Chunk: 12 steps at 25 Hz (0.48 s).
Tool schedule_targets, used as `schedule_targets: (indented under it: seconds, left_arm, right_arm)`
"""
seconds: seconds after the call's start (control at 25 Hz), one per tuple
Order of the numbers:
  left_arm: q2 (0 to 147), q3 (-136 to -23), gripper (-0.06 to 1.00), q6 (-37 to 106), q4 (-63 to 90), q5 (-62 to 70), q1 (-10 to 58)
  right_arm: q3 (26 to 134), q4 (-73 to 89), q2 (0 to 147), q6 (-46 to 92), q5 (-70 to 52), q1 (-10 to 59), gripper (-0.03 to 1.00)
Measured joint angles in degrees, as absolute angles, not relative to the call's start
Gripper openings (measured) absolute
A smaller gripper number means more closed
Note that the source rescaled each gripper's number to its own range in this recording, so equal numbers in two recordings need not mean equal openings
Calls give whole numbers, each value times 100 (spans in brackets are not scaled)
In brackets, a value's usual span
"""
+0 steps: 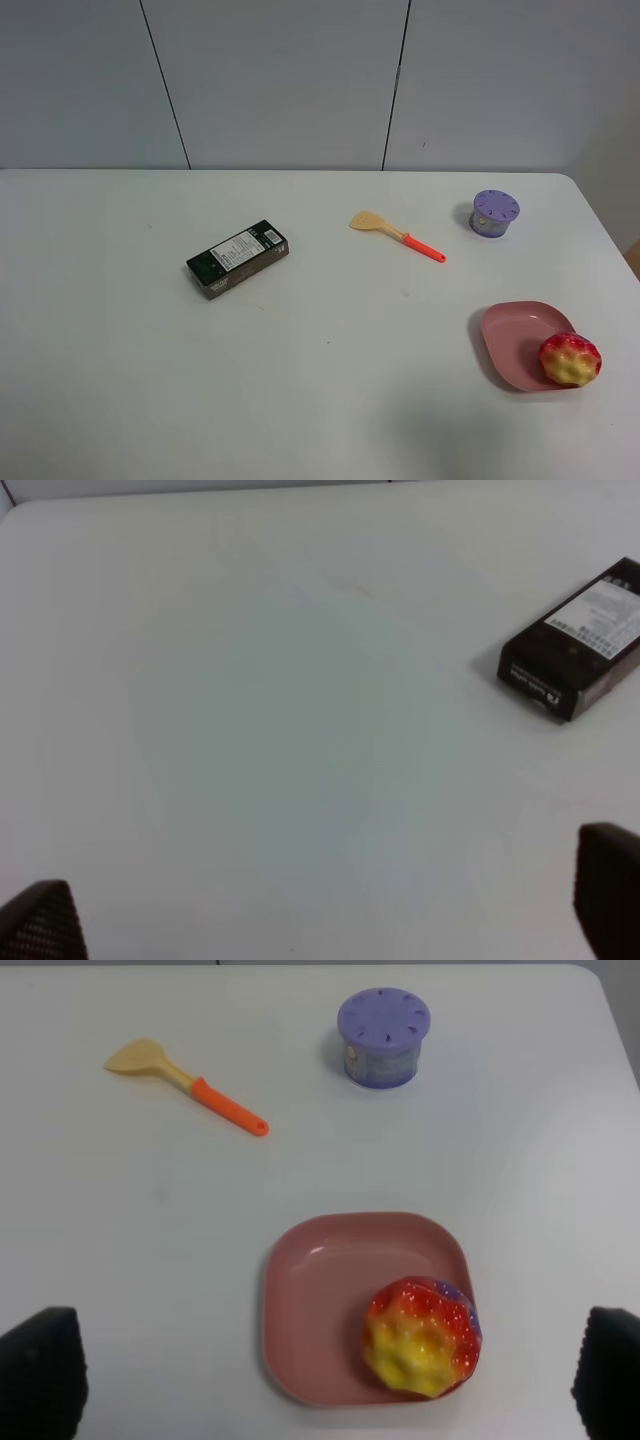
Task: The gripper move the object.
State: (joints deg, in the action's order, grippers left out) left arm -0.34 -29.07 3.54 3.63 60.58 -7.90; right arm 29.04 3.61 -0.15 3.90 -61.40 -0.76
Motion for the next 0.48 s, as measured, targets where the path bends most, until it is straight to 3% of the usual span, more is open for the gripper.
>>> schedule_targets:
  seconds: [0.48]
  left_arm:
    - [-34, -2907, 100, 354, 363, 6058, -790]
  right_arm:
    - [2904, 361, -15, 390, -6140, -76, 99]
